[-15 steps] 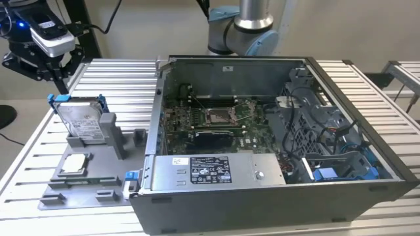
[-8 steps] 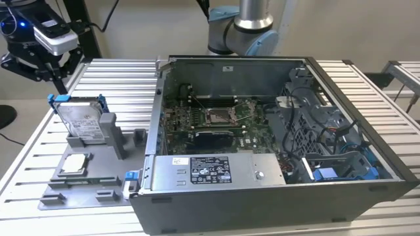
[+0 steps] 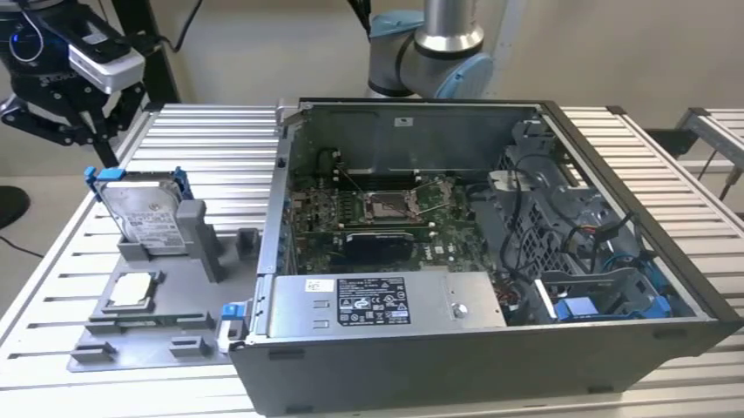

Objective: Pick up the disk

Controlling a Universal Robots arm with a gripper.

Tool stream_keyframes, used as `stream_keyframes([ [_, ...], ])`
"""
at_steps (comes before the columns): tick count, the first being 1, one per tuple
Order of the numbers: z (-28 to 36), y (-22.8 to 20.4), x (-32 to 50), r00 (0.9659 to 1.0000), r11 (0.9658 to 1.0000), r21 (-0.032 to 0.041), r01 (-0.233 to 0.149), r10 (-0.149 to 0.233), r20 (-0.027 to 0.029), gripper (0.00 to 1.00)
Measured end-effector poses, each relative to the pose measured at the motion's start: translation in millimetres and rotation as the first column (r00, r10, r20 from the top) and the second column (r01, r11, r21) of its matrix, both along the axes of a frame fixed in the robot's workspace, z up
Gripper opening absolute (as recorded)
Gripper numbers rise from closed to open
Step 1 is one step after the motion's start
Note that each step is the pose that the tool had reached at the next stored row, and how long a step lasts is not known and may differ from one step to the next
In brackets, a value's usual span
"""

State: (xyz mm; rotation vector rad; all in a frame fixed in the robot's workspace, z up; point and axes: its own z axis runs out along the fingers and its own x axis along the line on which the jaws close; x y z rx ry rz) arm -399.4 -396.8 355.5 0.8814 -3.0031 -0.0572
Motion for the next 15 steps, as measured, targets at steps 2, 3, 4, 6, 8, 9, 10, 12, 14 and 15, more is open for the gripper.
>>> stream_keyframes([
  [2,0.0,0.0,-0.1,0.9993,0.9993,0.0,-0.036,0.036,0.0001,0.0],
  [3,-0.1,0.0,-0.1,0.9986,0.9986,0.0,-0.054,0.054,0.0001,0.0],
  [4,-0.1,0.0,-0.2,0.9974,0.9974,0.0,-0.072,0.072,0.0001,0.0],
  [6,-0.1,0.0,-0.2,0.9942,0.9942,0.0,-0.107,0.107,0.0002,0.0],
  [8,-0.1,0.0,-0.2,0.9898,0.9898,0.0,-0.142,0.142,0.0001,0.0],
  [9,-0.1,0.0,-0.2,0.9872,0.9872,0.0,-0.16,0.16,0.0002,0.0],
  [10,0.0,0.0,-0.2,0.9841,0.9841,0.0,-0.178,0.178,0.0001,0.0],
  [12,-0.1,0.0,-0.2,0.9769,0.9769,0.0,-0.214,0.214,0.0002,0.0],
  [14,-0.1,0.0,-0.2,0.9686,0.9686,0.0,-0.249,0.249,0.0002,0.0],
  [15,0.0,0.0,-0.2,0.9635,0.9635,0.0,-0.268,0.268,0.0001,0.0],
])
